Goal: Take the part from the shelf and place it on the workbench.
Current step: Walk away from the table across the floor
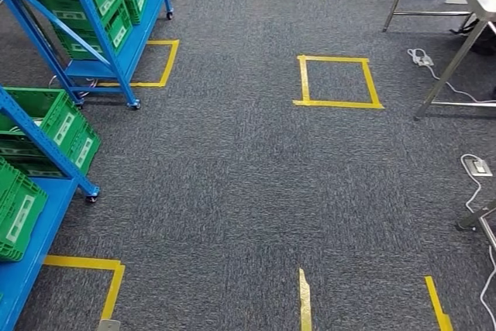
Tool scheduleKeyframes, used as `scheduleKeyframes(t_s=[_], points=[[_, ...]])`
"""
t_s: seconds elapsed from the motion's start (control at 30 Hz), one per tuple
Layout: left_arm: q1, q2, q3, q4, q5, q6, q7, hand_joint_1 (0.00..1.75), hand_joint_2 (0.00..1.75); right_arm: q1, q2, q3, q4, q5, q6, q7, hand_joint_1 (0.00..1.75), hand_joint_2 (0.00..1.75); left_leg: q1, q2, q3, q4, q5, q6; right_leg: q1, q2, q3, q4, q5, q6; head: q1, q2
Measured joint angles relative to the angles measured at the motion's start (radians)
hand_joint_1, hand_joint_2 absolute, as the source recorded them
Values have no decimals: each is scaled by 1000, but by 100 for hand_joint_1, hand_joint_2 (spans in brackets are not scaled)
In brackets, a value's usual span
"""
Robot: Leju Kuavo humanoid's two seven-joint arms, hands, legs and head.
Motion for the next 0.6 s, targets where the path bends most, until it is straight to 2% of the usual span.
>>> scheduleKeyframes(t_s=[0.03, 0.07, 0.13, 0.17, 0.2, 0.23, 0.27, 0.3, 0.33, 0.4, 0.43, 0.47, 0.5, 0.57, 0.6], points=[[0, 0, 0, 0, -4, 1, -3, 0, 0, -1, 0, 0, 0, 0, 0, -7, 0, 0, 2, -9, -2, 0, -1, -6, 0, -7, 9, -13, -6, -1, 0, 0], [1, -1, 0, 1, -7, 1, -7, 0, 0, -2, 1, 1, 0, 0, -1, -8, 0, 0, 4, -7, -4, 0, -4, -11, -1, -17, 13, -19, -8, -3, 1, 0], [0, -1, 0, 1, -14, 1, -17, 0, 0, -2, 1, 1, 0, 0, -1, -7, 0, 0, 3, 36, -24, 44, -33, -23, -5, -41, 25, -33, -11, -11, -1, 0], [-2, -1, 0, 2, -17, 2, -21, 0, 0, -1, 2, 1, 0, 0, -1, -6, 0, 0, 3, 65, -50, 96, -58, -30, -6, -57, 33, -37, -15, -15, -1, 0], [-4, -1, 0, 2, -20, 2, -24, 0, 0, 1, 2, 1, 0, 0, 0, -6, 0, 0, 5, 88, -89, 166, -86, -36, -6, -73, 39, -38, -20, -18, -2, 0], [-4, -1, 0, 3, -22, 2, -26, 0, 0, 2, 2, 1, 0, 0, 0, -6, 0, 0, 10, 97, -131, 237, -106, -42, -6, -89, 46, -39, -27, -19, -2, 0], [-3, -1, 0, 4, -23, 2, -27, 0, 0, 2, 2, 1, 0, 0, 0, -6, 0, 0, 15, 100, -163, 284, -110, -47, -6, -103, 53, -39, -33, -19, -2, 0], [-1, -1, 0, 5, -24, 2, -27, 0, 0, 2, 2, 1, 0, 0, 0, -6, 0, 0, 21, 103, -180, 298, -93, -52, -7, -117, 61, -38, -41, -17, -2, 0], [1, -1, 0, 5, -24, 3, -27, 0, 0, 2, 2, 1, 0, 0, 0, -6, 0, 0, 27, 107, -175, 269, -56, -56, -8, -129, 72, -38, -48, -14, -2, 0], [3, 0, 0, 6, -27, 6, -28, 0, 0, 1, 2, 1, 0, 0, 1, -6, 0, 0, 31, 135, -131, 151, 28, -62, -9, -150, 91, -38, -65, -2, -2, 0], [1, 0, 0, 7, -30, 8, -29, 0, 0, 1, 1, 0, 0, 0, 1, -6, 0, 0, 29, 152, -106, 95, 48, -62, -8, -159, 97, -37, -75, 5, -4, 0], [-1, 0, 0, 9, -33, 9, -30, 0, 0, 1, 2, 0, 0, 0, 1, -7, 0, 0, 26, 165, -92, 64, 52, -57, -7, -169, 100, -35, -82, 12, -3, 0], [-2, 0, 0, 10, -35, 11, -31, 0, 0, -1, 2, 0, 0, 0, 1, -7, 0, 0, 20, 171, -86, 51, 44, -50, -5, -178, 102, -35, -87, 17, -1, 0], [0, 1, 0, 12, -39, 13, -32, 0, 0, -6, 2, 1, 0, 0, 1, -8, 0, 0, 17, 155, -87, 46, 39, -31, -7, -192, 110, -36, -94, 26, 3, 0], [2, 3, 0, 12, -41, 14, -32, 0, 0, -10, 3, 1, 0, 0, 1, -7, 0, 0, 17, 145, -87, 45, 38, -24, -9, -180, 110, -30, -102, 29, 7, 0]])
